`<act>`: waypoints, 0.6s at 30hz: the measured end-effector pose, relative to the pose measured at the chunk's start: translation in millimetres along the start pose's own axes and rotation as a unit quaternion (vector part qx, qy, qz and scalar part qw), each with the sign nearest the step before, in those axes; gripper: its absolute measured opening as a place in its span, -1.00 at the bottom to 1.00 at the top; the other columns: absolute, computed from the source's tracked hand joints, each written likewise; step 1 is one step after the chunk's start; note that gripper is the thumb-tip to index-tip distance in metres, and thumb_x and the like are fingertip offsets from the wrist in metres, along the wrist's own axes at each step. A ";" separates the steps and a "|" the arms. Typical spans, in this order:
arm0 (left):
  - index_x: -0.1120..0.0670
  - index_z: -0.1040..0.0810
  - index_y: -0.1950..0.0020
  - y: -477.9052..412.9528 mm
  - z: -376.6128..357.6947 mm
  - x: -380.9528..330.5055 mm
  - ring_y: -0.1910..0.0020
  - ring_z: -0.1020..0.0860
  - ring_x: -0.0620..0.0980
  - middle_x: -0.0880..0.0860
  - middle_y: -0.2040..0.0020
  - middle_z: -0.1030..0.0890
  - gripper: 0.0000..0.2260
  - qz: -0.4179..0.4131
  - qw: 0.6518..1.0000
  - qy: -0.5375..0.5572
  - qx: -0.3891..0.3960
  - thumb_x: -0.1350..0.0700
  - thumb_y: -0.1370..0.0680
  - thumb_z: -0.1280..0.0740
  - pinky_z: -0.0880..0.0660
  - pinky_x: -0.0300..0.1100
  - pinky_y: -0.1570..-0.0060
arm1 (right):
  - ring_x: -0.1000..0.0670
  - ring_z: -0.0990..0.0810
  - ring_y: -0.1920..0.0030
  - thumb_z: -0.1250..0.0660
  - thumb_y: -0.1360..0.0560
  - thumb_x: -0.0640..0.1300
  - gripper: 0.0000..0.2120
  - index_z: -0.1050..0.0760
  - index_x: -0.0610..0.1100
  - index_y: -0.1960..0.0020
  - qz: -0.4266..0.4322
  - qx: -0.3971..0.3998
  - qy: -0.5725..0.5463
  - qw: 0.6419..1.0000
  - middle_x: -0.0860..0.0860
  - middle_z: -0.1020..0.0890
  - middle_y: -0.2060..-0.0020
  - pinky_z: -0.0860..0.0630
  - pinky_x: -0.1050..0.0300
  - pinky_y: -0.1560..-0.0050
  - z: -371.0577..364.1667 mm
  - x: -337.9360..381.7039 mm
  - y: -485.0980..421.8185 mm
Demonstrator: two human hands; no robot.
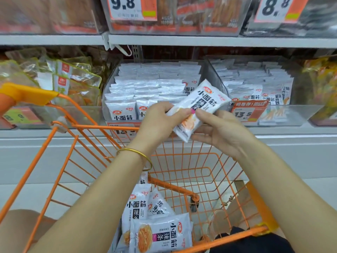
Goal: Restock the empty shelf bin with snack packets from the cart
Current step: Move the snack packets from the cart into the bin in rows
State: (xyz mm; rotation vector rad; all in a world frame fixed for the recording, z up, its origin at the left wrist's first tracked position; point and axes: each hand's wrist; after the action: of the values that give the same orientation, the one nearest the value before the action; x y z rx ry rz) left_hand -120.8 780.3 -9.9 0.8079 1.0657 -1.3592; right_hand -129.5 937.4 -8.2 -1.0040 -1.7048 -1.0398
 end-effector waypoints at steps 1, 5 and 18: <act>0.15 -0.58 0.14 -5.3 -4.0 -1.1 0.36 -0.50 -0.16 -0.04 0.31 -0.56 -0.80 -0.021 0.999 -0.020 -0.023 0.01 -0.52 -0.36 -0.43 -0.31 0.34 | -0.01 -0.70 0.19 -0.30 -0.53 -0.21 -0.85 -0.50 -0.15 -0.10 0.020 -0.029 0.008 0.999 -0.06 -0.69 0.11 -0.65 0.08 0.24 -2.3 6.2 -4.8; 0.16 -0.48 -0.23 -25.3 -6.8 4.1 -0.19 -0.44 0.08 0.11 -0.18 -0.50 -0.62 -0.156 0.946 -0.251 -0.132 -0.05 -0.55 -0.20 -0.36 -0.07 -0.17 | -0.06 -0.67 0.10 -0.33 -0.48 -0.28 -0.79 -0.47 -0.18 -0.10 0.156 -0.206 0.164 0.952 -0.08 -0.66 -0.01 -0.65 -0.04 0.18 8.8 40.7 -36.3; 0.11 -0.44 -0.34 -53.4 -13.4 51.2 -0.34 -0.40 0.19 0.19 -0.30 -0.49 -0.53 -0.199 0.823 -0.527 -0.076 -0.09 -0.56 -0.01 -0.17 0.22 -0.36 | -0.12 -0.58 -0.13 -0.35 -0.44 -0.27 -0.82 -0.55 -0.17 -0.03 0.037 -0.286 0.425 0.858 -0.12 -0.63 -0.09 -0.46 0.14 0.03 33.2 4.0 -193.2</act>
State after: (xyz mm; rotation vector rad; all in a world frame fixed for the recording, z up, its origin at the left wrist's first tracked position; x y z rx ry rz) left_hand -179.9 769.9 -55.1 -0.3578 0.4185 -1.6987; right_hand -317.1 906.3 -55.7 -0.7507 -0.6293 -1.6682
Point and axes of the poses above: each hand's wrist, its own y-axis away from the middle knuckle, its own z-axis out of the back of the hand, x = y × z
